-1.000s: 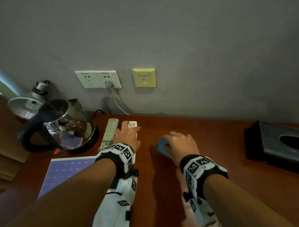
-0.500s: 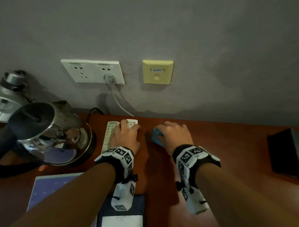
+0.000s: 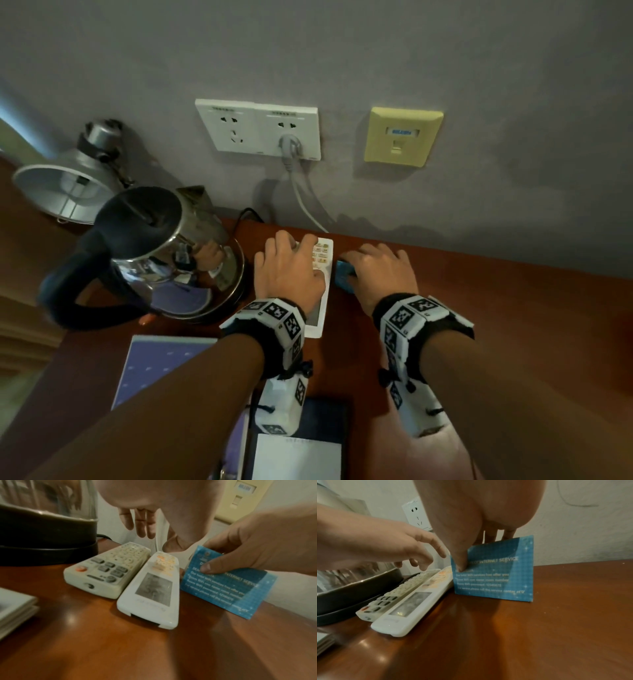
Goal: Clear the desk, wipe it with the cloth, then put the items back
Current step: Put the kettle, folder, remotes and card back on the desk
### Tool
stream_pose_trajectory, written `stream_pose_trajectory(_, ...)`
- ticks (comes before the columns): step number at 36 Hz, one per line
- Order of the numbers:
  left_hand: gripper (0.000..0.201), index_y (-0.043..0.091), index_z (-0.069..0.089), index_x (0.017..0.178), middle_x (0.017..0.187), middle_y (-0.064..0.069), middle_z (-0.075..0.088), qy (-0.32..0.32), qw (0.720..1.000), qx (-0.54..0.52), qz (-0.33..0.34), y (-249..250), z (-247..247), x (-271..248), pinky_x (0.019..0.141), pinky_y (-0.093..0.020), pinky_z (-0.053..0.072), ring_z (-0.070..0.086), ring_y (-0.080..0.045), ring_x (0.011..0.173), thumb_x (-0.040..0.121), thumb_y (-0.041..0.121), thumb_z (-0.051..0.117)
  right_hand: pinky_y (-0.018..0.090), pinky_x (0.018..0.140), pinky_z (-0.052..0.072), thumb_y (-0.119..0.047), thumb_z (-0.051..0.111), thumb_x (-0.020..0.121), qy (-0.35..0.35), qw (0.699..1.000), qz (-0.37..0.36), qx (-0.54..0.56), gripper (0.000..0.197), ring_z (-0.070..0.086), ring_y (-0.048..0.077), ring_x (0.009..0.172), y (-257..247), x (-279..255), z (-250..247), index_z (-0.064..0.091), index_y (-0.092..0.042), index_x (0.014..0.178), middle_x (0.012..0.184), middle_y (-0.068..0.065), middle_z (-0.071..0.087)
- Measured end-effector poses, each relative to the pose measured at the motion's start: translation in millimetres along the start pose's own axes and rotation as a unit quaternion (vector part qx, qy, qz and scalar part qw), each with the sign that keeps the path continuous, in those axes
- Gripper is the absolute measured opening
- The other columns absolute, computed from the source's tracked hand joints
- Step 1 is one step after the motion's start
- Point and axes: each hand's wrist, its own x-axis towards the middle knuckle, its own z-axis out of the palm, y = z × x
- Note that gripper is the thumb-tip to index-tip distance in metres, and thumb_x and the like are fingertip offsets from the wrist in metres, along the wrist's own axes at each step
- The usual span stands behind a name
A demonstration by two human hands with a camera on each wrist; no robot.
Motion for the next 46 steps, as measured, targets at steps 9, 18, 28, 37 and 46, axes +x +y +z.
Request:
stream_pose_trajectory(9,0.053,0.029,0.044,0.132,0.118,-0.003,0.045,0.013,1.000,-0.018,0.004,12,-12,-12,0.089,-0.038,0.036,0.043,-0.025,0.109,0.082,0.030,0.061,0.039,0.097,0.033,-0.028,0.058,0.092,0.039,0.999,0.009,-0.008,0.046,0.042,0.022,0.123,12,-20,-15,0.045,-0.030,0.136,0.130,-0.003,0.049)
stream_pose_trajectory(18,0.052,0.028,0.044,0.132,0.119,-0.006,0.046,0.034,0.998,-0.029,0.050,74,-29,-55,0.092,-0.039,0.037,0.044,-0.026,0.112,0.083,0.029,0.058,0.039,0.095,0.033,-0.039,0.057,0.092,0.087,0.993,0.080,-0.008,0.046,0.041,0.023,0.124,66,-100,-42,0.046,-0.028,0.136,0.131,-0.001,0.048)
stream_pose_trajectory(28,0.050,0.027,0.042,0.136,0.121,-0.005,0.047,-0.024,0.990,-0.049,0.132,189,-19,-159,0.090,-0.037,0.038,0.045,-0.025,0.113,0.087,0.029,0.056,0.041,0.095,0.035,-0.035,0.055,0.093,0.091,0.975,0.200,-0.015,0.042,0.043,0.025,0.122,162,-258,-41,0.045,-0.027,0.133,0.131,0.000,0.047)
stream_pose_trajectory(37,0.049,0.029,0.039,0.137,0.129,-0.006,0.043,-0.144,0.968,-0.033,0.201,289,20,-287,0.090,-0.040,0.046,0.045,-0.026,0.115,0.090,0.033,0.055,0.041,0.096,0.036,-0.037,0.052,0.095,0.054,0.953,0.299,0.009,0.040,0.043,0.024,0.123,236,-427,-5,0.045,-0.028,0.133,0.132,0.000,0.045)
stream_pose_trajectory(46,0.056,0.029,0.035,0.142,0.135,-0.003,0.039,-0.258,0.930,-0.058,0.257,352,50,-375,0.094,-0.040,0.045,0.046,-0.026,0.121,0.091,0.036,0.058,0.044,0.094,0.040,-0.043,0.053,0.092,0.007,0.901,0.428,0.077,0.045,0.042,0.029,0.123,277,-536,44,0.042,-0.026,0.132,0.132,0.004,0.042)
